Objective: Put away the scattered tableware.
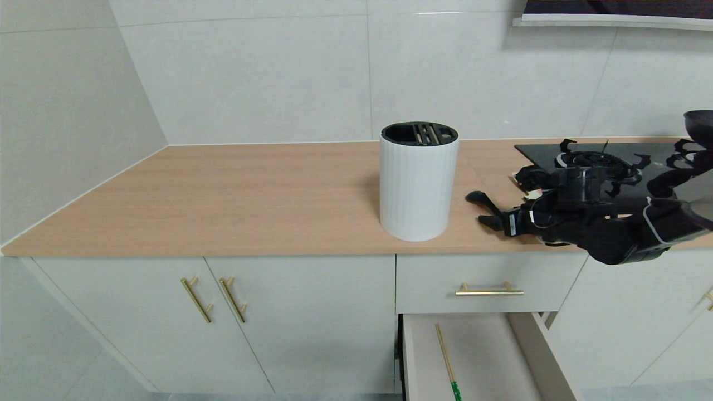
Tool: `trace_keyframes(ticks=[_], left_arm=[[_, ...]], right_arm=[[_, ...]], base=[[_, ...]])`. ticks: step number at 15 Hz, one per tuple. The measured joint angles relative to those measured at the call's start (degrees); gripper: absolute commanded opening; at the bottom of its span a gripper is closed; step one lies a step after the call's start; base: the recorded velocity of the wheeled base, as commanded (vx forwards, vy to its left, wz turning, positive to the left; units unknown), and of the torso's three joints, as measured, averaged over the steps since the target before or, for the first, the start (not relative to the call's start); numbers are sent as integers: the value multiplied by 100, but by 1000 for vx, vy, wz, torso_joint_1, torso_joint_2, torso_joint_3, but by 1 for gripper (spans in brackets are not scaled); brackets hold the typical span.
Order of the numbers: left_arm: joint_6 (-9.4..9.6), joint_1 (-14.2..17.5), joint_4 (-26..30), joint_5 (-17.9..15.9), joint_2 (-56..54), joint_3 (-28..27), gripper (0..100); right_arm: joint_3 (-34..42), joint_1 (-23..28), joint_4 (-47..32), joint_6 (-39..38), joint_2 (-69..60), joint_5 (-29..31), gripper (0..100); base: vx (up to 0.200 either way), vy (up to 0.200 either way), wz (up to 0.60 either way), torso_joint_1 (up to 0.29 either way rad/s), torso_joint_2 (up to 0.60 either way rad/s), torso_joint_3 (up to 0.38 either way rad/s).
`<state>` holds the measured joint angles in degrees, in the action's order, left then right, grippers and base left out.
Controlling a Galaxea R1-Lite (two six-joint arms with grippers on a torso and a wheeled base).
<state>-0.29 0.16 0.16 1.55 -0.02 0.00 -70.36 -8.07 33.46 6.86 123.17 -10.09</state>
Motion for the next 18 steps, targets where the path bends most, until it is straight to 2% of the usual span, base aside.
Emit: trace_keyframes(ticks=[1, 2, 13, 16, 18], left_arm=[[0, 0, 0, 0, 0, 0, 100], [-2, 0, 0, 1, 0, 0, 100], [-2, 0, 0, 0, 0, 0, 100], [-2, 0, 0, 1, 0, 0, 100], [0, 0, 0, 0, 0, 0, 100]], right_arm=[[-22, 0, 1, 0, 28, 9, 100], [-46, 0, 4, -2, 54, 50, 0], [-254, -6, -100, -330, 205, 106, 0], [-229, -35, -678, -510, -22, 106, 0], [-207, -124, -1406, -801, -391, 129, 0]], base=[[0, 0, 0, 0, 0, 0], [0, 0, 0, 0, 0, 0], [0, 0, 0, 0, 0, 0], [0, 0, 0, 0, 0, 0], [0, 0, 0, 0, 0, 0]])
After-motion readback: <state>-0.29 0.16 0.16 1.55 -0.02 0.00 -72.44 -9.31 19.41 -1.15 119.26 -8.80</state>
